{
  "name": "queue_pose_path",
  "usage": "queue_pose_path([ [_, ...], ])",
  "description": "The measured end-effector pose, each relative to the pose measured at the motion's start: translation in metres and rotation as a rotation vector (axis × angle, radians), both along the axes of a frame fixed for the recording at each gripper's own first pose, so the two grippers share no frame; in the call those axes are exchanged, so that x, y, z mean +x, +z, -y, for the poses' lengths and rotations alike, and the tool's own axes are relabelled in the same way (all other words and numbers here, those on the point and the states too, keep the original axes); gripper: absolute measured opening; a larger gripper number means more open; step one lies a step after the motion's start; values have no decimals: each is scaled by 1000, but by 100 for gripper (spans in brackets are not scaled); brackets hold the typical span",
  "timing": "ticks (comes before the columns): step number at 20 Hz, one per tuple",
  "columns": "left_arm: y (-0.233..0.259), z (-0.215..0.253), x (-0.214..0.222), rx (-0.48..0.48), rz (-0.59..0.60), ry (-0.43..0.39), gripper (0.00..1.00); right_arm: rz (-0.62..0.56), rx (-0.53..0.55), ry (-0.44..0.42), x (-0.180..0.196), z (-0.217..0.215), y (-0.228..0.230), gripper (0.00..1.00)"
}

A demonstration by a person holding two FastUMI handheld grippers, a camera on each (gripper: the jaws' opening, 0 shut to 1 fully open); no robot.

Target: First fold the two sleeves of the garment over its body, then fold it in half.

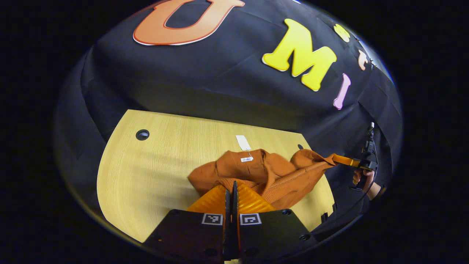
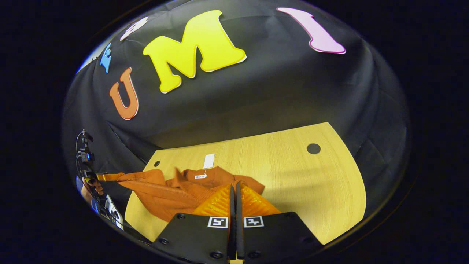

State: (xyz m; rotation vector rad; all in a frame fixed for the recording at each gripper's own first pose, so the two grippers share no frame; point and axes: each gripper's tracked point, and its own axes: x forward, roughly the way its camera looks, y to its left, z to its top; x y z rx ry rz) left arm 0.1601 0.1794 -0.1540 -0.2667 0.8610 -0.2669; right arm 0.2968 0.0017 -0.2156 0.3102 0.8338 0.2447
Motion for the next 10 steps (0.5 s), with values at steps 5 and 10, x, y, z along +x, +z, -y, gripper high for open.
queue_pose_path([
  [5, -62, -5, 83, 84, -14, -25, 5, -39, -18, 2, 84, -13, -69, 1],
  [10, -128, -6, 121, 135, -41, 26, 9, -124, -43, -18, 121, -17, -151, 1],
])
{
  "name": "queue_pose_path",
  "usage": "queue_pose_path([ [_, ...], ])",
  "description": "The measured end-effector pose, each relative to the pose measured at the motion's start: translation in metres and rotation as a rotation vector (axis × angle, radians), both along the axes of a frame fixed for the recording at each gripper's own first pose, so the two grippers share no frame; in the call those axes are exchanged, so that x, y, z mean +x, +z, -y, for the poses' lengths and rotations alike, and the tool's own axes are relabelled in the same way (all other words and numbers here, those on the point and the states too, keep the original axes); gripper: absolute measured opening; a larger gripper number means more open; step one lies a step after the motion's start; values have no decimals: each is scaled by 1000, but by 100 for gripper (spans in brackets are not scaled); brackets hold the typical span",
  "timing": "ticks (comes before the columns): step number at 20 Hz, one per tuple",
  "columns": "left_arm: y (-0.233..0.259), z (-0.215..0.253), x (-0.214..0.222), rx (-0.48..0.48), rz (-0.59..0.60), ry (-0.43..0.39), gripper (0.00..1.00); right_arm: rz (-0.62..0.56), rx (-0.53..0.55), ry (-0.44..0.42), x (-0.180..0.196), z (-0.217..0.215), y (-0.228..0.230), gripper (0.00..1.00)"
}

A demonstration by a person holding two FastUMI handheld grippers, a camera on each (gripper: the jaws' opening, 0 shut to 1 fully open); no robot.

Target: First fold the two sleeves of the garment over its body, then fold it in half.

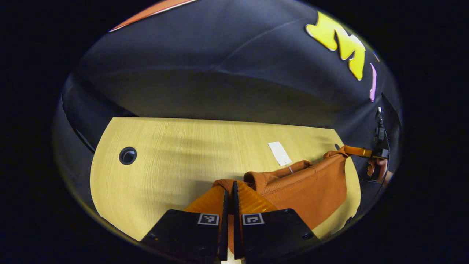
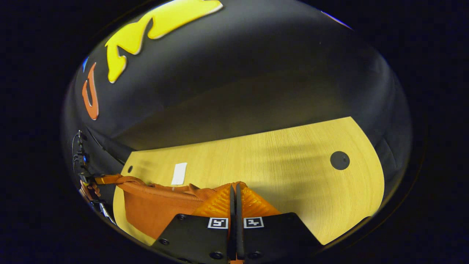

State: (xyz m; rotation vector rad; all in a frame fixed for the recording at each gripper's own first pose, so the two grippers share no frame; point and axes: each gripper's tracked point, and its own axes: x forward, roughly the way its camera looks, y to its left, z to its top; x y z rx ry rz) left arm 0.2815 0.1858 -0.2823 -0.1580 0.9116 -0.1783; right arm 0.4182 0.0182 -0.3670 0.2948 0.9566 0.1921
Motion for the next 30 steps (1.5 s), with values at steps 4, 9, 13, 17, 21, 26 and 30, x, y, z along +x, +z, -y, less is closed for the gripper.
queue_pose_path([
  [4, -21, 10, 8, 14, -7, 41, 33, -28, -26, -21, 7, 2, -32, 4],
  [9, 10, -12, 23, 121, 118, 96, 97, 69, -10, -73, 19, 8, 3, 62],
  [13, 59, -19, 6, 71, 212, 189, 99, 136, -12, -124, 5, 11, 53, 84],
  [17, 112, -17, -38, 92, 320, 192, 99, 239, -56, -137, -32, 5, 109, 87],
  [21, 169, 2, -100, 90, 437, 223, 99, 368, -103, -99, -95, -18, 180, 96],
  [26, 259, 29, -193, 99, 638, 258, 98, 617, -175, -58, -177, -52, 286, 98],
  [30, 311, 55, -251, 132, 770, 244, 98, 798, -168, -56, -241, -77, 358, 93],
])
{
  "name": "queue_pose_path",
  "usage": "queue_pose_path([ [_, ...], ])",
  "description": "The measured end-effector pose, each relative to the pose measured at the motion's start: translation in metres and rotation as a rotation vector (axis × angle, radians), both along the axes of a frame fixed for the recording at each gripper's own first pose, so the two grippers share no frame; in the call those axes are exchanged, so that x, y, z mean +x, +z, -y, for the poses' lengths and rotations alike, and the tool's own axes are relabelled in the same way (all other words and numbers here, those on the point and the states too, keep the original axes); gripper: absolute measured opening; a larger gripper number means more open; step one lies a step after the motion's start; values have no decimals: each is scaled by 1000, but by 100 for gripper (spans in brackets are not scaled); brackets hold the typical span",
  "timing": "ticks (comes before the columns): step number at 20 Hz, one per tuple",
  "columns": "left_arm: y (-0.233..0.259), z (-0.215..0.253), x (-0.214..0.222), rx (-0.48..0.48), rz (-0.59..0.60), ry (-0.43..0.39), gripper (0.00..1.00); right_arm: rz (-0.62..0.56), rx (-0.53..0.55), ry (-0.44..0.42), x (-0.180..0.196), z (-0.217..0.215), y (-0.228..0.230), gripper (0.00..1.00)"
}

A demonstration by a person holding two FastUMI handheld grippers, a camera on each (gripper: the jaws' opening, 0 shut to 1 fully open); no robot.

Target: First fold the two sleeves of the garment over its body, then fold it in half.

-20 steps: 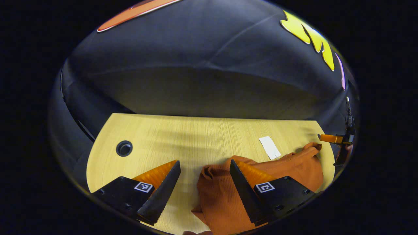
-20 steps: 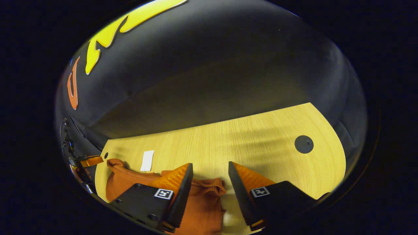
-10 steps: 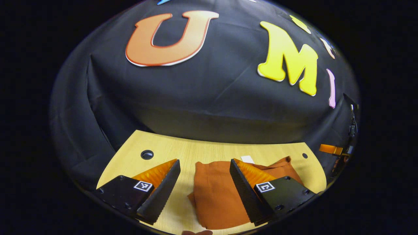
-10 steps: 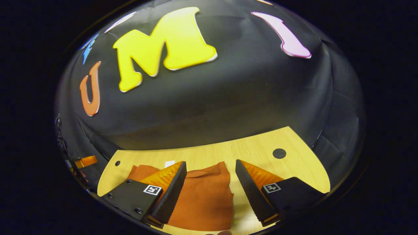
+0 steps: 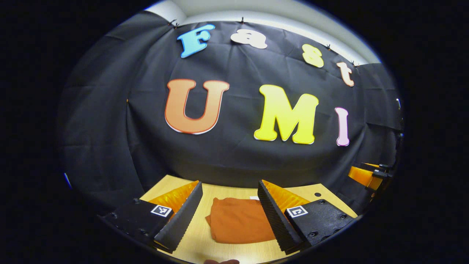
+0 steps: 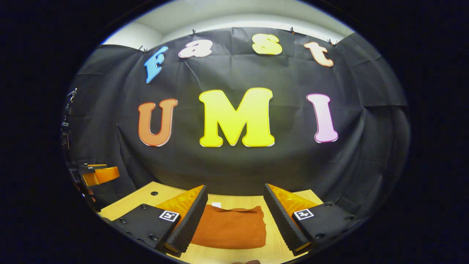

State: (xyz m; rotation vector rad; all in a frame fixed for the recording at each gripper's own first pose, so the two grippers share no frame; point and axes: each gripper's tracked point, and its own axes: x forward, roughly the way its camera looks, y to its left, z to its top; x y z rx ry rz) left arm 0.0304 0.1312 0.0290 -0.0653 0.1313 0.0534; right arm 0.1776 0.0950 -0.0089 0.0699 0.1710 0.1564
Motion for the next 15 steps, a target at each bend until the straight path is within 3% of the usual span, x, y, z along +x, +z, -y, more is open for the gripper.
queue_pose_path([
  [2, 23, 12, -28, 22, 54, 18, 98, 54, 2, -9, -28, -2, 20, 96],
  [7, 48, 48, -88, 106, 160, 34, 97, 114, -9, -27, -89, 10, 28, 93],
  [11, 43, 78, -124, 82, 161, 29, 97, 84, 0, -21, -134, 28, 15, 93],
  [12, 39, 66, -120, 79, 150, 39, 97, 96, -1, -23, -143, 35, 15, 96],
  [15, 13, 81, -150, 59, 95, 34, 98, 125, -21, -35, -166, 53, 15, 93],
])
